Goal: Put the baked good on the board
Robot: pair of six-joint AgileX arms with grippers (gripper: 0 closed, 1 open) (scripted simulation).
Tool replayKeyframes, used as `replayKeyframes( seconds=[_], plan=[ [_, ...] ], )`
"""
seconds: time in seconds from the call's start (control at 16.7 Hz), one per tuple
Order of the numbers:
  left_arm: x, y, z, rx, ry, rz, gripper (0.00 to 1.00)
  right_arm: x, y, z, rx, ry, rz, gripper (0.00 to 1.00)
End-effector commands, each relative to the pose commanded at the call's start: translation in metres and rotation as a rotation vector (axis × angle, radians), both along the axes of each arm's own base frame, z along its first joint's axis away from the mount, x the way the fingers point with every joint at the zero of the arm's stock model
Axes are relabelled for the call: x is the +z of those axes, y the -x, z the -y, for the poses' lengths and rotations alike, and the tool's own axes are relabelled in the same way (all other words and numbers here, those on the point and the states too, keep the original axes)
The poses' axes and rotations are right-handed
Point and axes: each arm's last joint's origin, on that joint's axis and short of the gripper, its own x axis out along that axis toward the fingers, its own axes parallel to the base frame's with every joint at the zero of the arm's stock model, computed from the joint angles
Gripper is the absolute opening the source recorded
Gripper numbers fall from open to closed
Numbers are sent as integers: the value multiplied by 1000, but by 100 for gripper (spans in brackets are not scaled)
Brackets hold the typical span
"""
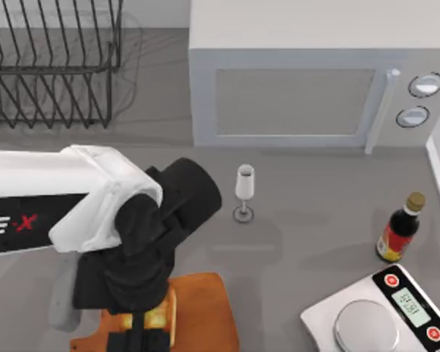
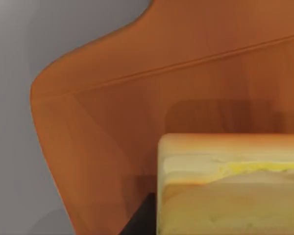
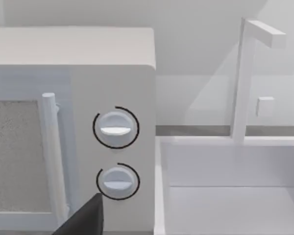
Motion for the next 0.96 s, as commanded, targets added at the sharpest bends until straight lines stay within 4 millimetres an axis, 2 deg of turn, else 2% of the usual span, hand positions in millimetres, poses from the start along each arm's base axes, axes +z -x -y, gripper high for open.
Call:
replayKeyframes(
  seconds=[0.6,0.96],
  plan=[
    [0,0,0,0,0,0,98,0,0,0,0,0,0,100],
    [0,0,0,0,0,0,100,0,0,0,0,0,0,100]
  ],
)
